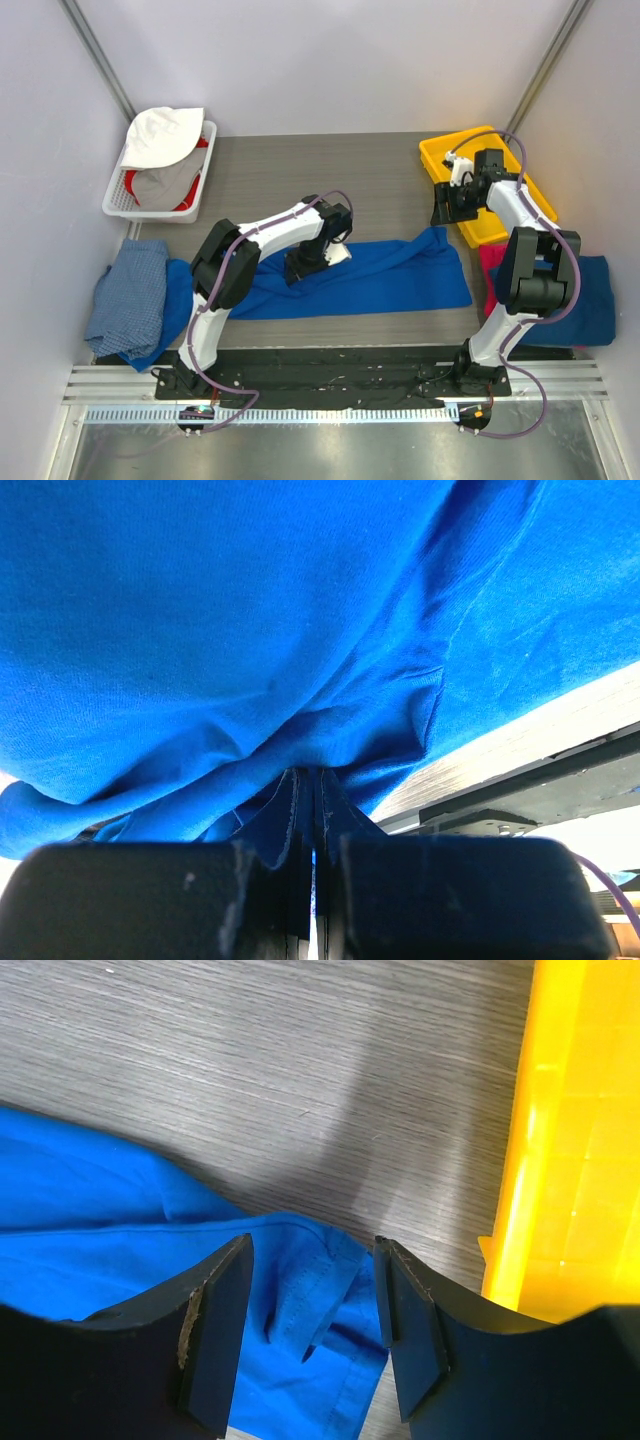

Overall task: Fold and stack the t-shirts
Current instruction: Fold the other side of the tshirt into a rectangle

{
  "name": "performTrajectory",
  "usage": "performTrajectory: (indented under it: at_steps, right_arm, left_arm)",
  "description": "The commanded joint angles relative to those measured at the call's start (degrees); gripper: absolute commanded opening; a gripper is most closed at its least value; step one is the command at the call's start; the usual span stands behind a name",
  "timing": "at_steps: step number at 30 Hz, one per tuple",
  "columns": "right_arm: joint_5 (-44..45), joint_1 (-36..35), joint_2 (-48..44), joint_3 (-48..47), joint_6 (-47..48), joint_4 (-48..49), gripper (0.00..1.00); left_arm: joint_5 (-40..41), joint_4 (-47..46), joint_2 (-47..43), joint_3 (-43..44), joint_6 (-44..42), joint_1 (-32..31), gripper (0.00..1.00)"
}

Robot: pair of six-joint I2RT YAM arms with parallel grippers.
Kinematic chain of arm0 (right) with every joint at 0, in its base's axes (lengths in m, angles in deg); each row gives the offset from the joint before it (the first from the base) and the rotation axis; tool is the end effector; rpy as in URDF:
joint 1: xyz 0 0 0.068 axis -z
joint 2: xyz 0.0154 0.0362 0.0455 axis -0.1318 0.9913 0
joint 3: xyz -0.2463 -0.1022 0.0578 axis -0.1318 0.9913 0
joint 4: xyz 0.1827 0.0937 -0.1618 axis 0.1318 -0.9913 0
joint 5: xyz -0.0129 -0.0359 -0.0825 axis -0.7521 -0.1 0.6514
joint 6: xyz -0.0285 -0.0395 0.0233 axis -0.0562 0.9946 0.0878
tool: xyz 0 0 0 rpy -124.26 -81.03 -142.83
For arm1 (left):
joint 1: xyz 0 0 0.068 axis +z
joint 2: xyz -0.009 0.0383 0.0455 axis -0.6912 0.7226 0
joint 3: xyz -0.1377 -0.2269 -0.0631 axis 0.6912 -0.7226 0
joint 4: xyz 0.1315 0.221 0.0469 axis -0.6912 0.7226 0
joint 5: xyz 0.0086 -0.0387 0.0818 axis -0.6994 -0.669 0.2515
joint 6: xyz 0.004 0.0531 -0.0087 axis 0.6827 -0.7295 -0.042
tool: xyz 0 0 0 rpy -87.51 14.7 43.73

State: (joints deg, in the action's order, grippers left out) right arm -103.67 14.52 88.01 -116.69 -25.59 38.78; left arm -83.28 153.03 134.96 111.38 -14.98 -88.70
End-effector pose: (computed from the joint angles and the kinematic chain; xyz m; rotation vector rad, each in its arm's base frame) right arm 0.3634 -0.0319 0.2279 -0.3185 2.5791 0.3319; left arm 0.2714 -0.2674 0.1759 -1.4945 -2.5628 -0.1807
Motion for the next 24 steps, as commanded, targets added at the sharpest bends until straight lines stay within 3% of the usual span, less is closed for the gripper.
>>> performTrajectory:
  at_steps: [1, 24]
  right_arm:
    - [-1.83, 0.44, 0.06, -0.7, 0.64, -0.04, 0.58]
    - [-4.12, 1.94, 2.78, 0.53, 1.7, -0.04, 0.54]
  left_arm:
    - [-1.07, 0.87, -1.08, 1.3, 0.88, 0.06, 0.0]
    - [-0.63, 0.69, -1.7, 0.34, 0.96, 0.06, 0.0]
